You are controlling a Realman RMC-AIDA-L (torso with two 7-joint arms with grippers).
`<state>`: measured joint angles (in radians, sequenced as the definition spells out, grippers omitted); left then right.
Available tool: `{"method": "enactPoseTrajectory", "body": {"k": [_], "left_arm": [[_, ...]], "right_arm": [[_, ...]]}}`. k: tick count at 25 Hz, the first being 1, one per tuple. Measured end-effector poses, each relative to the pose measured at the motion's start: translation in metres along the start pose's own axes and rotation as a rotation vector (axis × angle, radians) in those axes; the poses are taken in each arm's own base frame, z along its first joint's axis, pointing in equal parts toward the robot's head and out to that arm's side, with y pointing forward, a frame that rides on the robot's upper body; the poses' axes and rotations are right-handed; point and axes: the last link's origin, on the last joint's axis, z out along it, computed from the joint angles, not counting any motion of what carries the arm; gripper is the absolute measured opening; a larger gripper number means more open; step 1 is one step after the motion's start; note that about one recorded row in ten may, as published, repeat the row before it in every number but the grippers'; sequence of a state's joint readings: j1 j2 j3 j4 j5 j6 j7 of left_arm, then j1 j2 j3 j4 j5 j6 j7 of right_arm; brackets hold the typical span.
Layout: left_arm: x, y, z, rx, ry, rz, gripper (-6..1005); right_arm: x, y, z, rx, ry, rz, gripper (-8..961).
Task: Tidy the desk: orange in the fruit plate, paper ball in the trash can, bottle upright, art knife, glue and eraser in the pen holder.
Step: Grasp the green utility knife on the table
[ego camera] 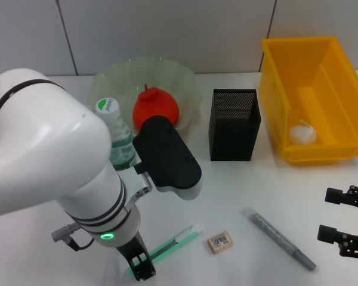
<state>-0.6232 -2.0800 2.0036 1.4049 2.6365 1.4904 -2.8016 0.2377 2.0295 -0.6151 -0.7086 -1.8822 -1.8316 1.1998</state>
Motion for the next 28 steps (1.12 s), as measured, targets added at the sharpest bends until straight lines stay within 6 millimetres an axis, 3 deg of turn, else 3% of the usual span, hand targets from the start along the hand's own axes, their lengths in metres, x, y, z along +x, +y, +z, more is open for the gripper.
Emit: {"method": "enactPoseTrajectory", "body": {"k": [28], "left_arm": [[0.0023,0.0046,0.0039,0.001,-0.023,-0.001,277]], "right_arm": [[0.0002,0.0001,0.0006,-0.002,-0.002,0.005,810]]}}
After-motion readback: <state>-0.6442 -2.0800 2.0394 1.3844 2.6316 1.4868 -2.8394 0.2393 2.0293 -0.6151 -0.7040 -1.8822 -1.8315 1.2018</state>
